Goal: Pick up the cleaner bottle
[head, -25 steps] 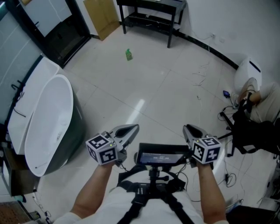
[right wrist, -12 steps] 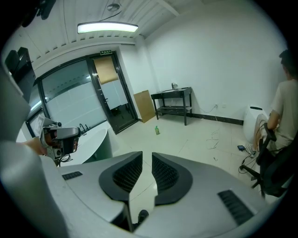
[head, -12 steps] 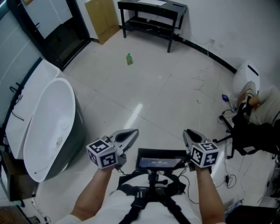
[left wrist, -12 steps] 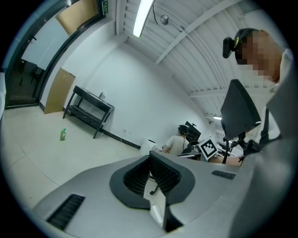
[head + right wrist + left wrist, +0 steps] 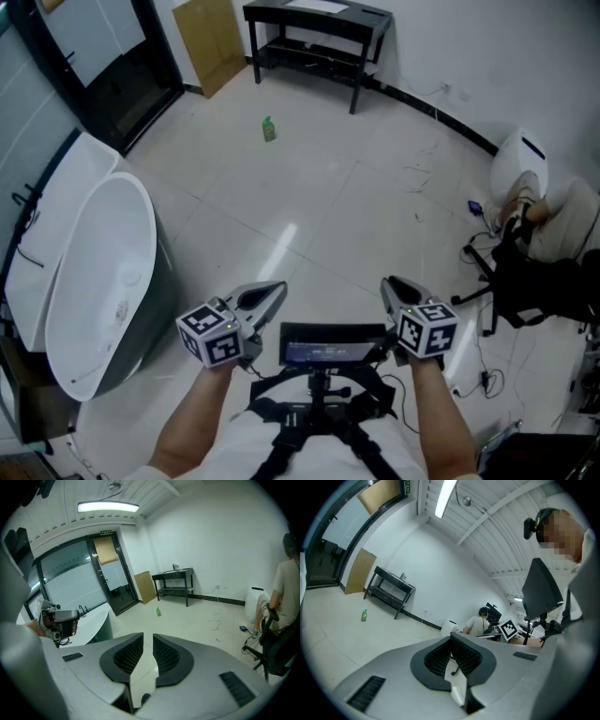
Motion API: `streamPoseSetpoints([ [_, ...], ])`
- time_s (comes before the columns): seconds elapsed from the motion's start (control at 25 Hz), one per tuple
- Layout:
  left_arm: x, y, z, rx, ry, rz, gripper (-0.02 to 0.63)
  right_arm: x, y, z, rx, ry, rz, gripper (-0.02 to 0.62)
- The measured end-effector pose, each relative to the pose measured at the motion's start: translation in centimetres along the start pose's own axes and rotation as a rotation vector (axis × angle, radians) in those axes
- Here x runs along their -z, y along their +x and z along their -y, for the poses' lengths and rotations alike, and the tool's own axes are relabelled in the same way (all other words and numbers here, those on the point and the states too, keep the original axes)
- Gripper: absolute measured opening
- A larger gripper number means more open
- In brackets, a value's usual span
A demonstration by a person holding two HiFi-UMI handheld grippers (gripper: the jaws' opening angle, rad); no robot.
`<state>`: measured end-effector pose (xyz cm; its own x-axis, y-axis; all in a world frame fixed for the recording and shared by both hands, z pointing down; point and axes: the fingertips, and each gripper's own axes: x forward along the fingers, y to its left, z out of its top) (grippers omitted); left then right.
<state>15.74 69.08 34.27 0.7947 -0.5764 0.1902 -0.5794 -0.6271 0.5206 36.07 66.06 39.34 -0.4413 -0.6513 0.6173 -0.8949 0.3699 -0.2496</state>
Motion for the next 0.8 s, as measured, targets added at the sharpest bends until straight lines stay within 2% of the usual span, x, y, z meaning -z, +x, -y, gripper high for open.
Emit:
streamPoseSetpoints([
  [0.32,-0.2,2.9,-0.7,-0.008,-0.013,-0.009,0.000,-0.4,1.4,2.6,-0.014,0.017,-0.009,0.061],
  [0.8,-4.0,8.6,-3.7,-0.122,-0.021,0.010,0.000,-5.9,7.7,8.2,-0.116,-0.019,-0.029,0.061],
])
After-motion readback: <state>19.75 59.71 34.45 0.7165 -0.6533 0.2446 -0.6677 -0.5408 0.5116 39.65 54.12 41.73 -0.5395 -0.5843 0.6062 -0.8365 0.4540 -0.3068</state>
